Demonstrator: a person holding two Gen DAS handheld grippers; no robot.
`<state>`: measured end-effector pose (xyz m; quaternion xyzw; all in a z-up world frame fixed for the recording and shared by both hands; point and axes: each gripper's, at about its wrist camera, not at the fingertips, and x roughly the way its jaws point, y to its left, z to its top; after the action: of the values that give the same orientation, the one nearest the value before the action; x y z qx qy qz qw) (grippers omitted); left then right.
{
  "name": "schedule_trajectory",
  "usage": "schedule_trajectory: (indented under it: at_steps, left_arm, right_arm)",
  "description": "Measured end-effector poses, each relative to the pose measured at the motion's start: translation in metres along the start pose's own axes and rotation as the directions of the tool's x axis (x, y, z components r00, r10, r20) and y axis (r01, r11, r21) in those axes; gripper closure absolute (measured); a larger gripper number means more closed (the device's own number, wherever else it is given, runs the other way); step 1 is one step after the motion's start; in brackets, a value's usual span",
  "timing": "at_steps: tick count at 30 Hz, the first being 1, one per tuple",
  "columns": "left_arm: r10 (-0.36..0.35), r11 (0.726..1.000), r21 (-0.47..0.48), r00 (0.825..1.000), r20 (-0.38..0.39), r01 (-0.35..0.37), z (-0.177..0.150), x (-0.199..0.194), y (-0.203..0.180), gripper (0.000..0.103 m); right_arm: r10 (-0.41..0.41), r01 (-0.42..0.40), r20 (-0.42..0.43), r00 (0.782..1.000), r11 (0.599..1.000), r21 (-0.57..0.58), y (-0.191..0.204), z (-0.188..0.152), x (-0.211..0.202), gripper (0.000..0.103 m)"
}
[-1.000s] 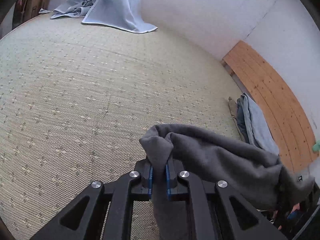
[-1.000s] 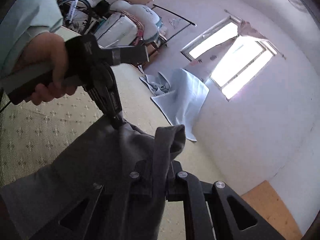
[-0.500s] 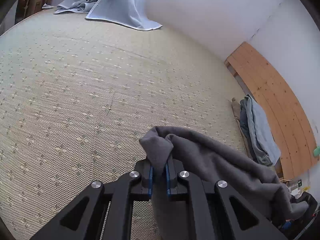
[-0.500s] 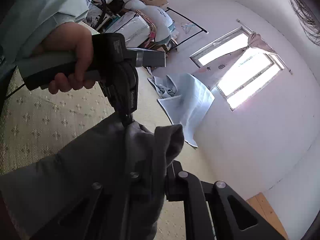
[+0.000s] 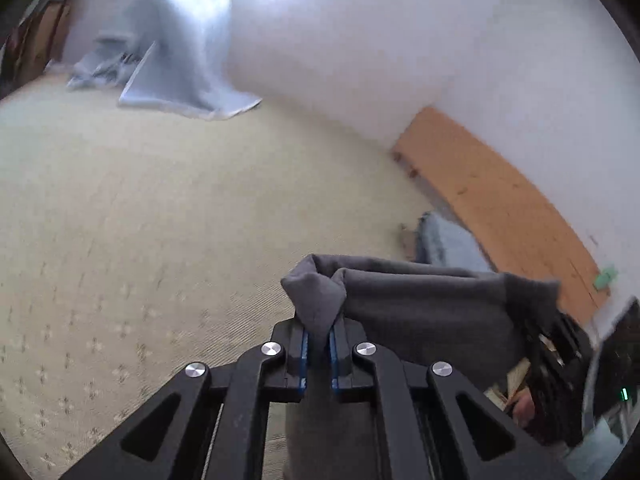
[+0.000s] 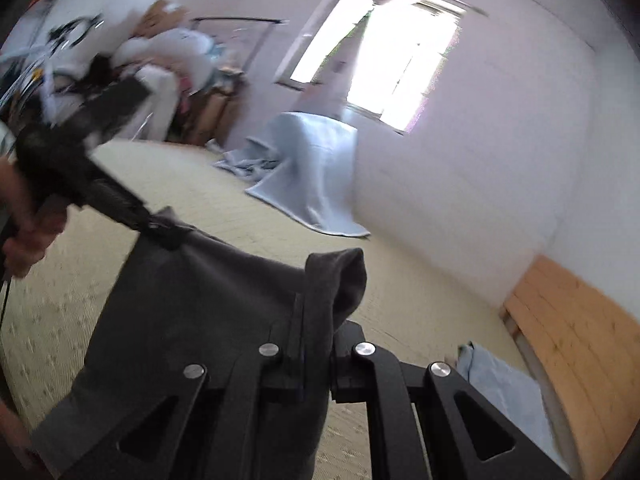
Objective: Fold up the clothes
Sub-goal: 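Lift the folded T-shirt with both grippers and carry it toward the headboard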
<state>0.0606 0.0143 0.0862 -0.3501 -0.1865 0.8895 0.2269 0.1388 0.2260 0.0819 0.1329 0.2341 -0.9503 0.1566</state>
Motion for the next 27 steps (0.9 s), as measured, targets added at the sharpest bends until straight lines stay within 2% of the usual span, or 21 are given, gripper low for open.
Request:
schedule_trajectory:
  at_steps: [5, 12, 20, 27]
  left_arm:
    - [-0.064, 0.989, 0.134, 0.996, 0.056, 0.056, 0.007, -0.033, -0.053, 0.097]
    - [-0.116, 0.967, 0.235, 0.991, 0.067, 0.098, 0.021, -0.056, -0.120, 0.098]
    - [-0.223, 0.933, 0.305, 0.972, 0.076, 0.190, 0.042, -0.073, -0.189, 0.098]
    - [-0.332, 0.888, 0.347, 0.943, 0.025, 0.303, 0.060, -0.047, -0.261, 0.098]
  right_arm:
    - [-0.060, 0.060, -0.007, 0.998, 0.985, 0.162, -0.041, 0.003, -0.028, 0.097]
    - [-0.128, 0.120, 0.004, 0.992, 0.938, 0.324, -0.087, 0.015, -0.082, 0.097]
    - [-0.228, 0.201, 0.036, 0.973, 0.913, 0.356, -0.137, 0.033, -0.144, 0.097]
    - [-0.330, 0.292, 0.040, 0.943, 0.881, 0.372, -0.205, 0.035, -0.190, 0.097]
